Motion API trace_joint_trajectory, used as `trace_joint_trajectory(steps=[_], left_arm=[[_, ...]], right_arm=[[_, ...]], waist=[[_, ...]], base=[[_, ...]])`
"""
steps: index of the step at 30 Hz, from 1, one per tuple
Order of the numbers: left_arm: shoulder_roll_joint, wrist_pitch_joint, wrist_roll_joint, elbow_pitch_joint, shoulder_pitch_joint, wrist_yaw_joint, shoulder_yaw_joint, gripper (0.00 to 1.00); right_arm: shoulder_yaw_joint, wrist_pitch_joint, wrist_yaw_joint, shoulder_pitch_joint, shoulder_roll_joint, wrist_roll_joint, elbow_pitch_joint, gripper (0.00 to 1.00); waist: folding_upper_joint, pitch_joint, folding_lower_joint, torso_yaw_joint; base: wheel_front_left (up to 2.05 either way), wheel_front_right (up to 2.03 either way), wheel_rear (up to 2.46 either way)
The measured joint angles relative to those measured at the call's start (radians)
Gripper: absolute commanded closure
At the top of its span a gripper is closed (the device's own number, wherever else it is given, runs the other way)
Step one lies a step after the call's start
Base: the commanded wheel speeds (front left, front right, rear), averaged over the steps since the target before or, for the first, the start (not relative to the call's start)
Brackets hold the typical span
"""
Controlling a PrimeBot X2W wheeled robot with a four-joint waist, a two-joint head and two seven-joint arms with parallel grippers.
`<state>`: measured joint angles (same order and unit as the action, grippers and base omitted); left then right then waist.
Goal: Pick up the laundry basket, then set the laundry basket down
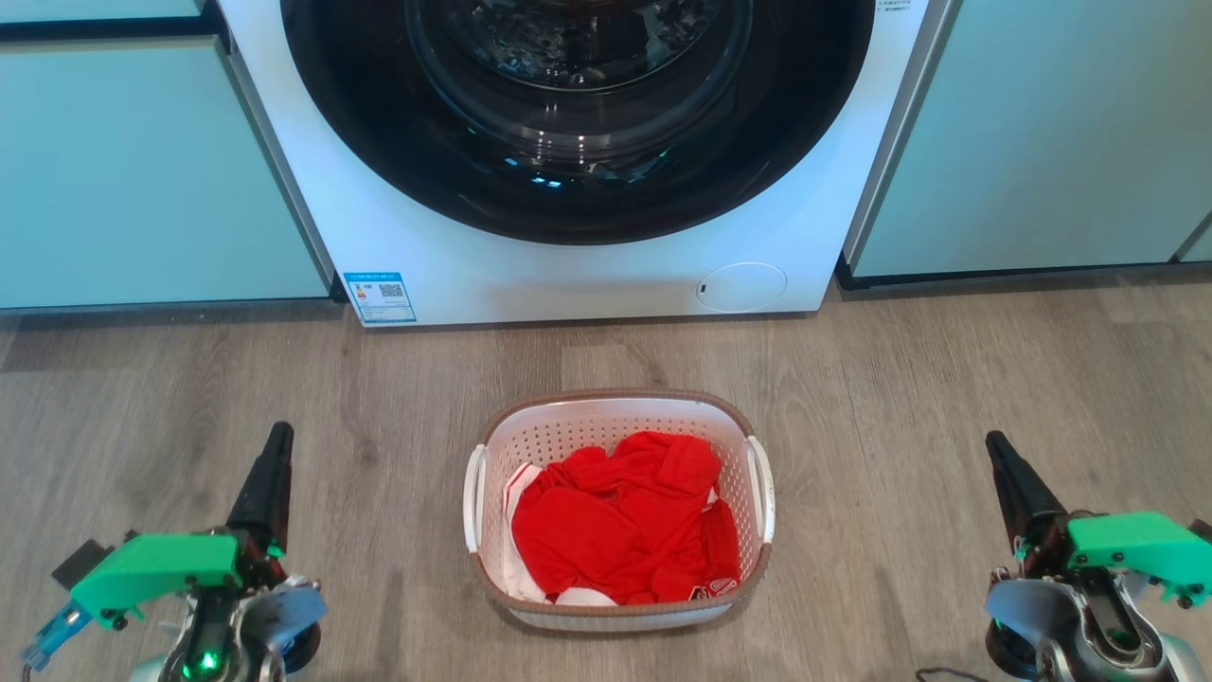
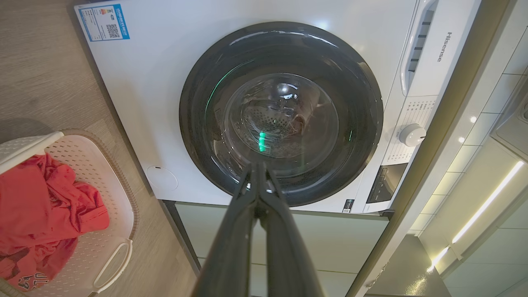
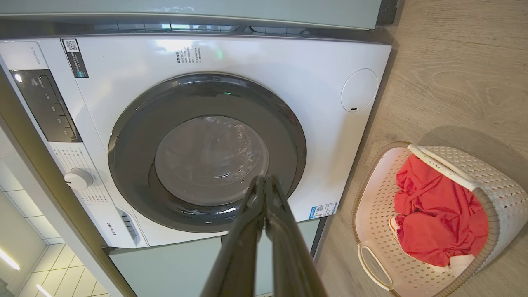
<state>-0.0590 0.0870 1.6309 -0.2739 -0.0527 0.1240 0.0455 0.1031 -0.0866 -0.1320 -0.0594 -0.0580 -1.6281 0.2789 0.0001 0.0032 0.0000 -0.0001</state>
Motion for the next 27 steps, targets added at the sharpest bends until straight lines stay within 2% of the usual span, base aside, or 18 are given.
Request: trace_joint_trajectory(steps=[27], left_arm=[[0.002,0.004,-0.003,0.0,0.0,0.0,0.006,1.0]], right_arm=[[0.009,-0.009,0.0,0.0,0.0,0.0,0.0,1.0]], waist=[[0.0,0.0,0.0,0.0]], base=[[0.0,0.0,0.0]])
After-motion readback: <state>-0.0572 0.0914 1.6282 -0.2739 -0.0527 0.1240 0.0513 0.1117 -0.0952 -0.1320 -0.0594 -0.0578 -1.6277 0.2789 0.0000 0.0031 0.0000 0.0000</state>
